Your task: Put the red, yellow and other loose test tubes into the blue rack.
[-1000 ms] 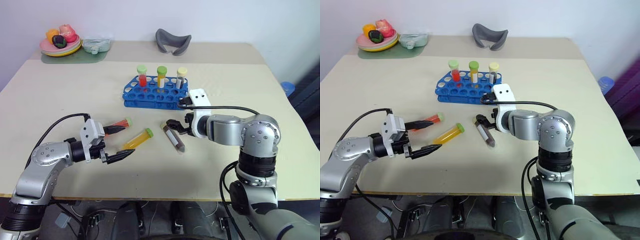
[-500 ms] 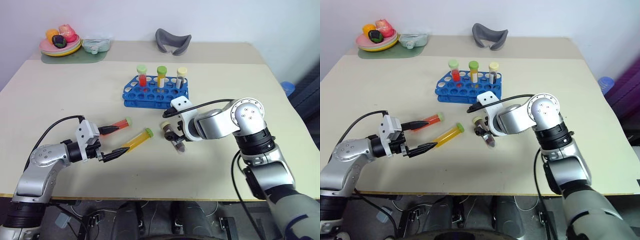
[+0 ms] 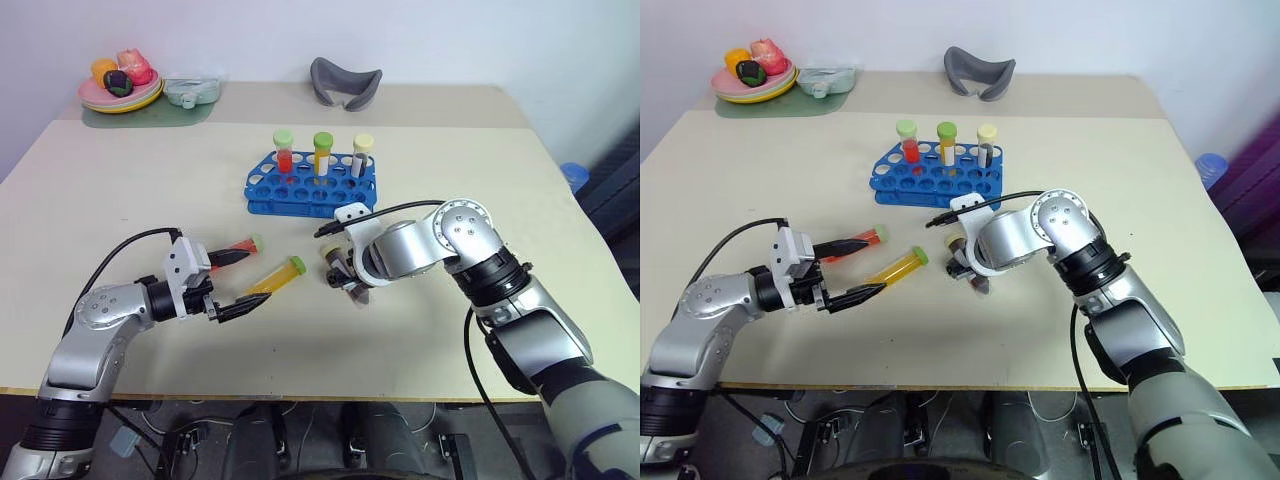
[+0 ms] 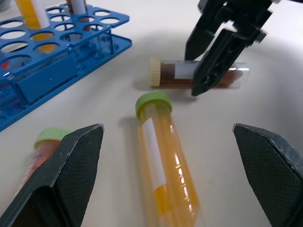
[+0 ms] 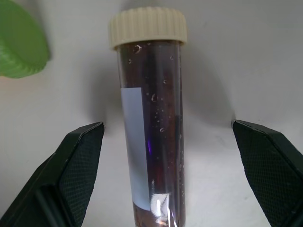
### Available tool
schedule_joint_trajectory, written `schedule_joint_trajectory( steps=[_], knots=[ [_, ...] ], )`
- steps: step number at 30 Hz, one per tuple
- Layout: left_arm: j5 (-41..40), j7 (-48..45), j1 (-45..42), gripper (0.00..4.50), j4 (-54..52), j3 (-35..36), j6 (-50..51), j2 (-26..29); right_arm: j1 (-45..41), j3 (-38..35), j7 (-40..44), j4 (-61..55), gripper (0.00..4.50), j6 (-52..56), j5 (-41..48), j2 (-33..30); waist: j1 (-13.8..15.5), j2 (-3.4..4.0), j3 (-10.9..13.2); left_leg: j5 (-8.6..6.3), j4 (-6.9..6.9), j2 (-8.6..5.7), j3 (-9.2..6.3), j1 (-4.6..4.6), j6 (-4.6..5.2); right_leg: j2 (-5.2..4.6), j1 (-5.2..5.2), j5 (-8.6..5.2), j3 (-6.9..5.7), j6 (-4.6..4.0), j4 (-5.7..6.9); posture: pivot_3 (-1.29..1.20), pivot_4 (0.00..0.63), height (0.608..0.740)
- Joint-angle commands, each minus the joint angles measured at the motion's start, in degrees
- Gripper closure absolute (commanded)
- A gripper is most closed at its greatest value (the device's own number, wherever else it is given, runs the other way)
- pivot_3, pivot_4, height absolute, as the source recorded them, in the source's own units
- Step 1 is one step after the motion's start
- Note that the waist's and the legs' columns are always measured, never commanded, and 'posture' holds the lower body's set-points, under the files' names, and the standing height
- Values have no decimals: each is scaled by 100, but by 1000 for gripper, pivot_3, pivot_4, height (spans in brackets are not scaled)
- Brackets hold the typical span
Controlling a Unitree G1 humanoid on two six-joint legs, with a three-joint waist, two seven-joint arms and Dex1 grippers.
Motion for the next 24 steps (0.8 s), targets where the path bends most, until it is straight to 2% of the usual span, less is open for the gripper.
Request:
schedule_joint_trajectory(
  steps=[1, 8, 24],
  knots=[
    [-66, 68, -50, 17, -319, -7, 70, 3, -105, 28, -85, 36, 116, 55, 88, 124, 0, -1, -1, 0, 0, 0, 0, 0, 0, 0, 0, 0, 0, 0, 0, 0, 150, 689],
    [-117, 134, -62, 17, -456, 13, 231, 12, -48, 10, -93, 109, 116, 173, 88, 129, 0, 0, -2, 0, 0, 0, -2, 1, 0, 1, 1, 0, 0, 0, 0, 0, 150, 689],
    [-24, -130, 309, 17, -323, 12, -94, 52, -296, 281, 427, 196, 116, 520, 88, -30, -1, 0, -2, 0, 0, 1, -2, 1, 0, 1, 1, 0, 0, 0, -1, 0, 150, 689]
  ],
)
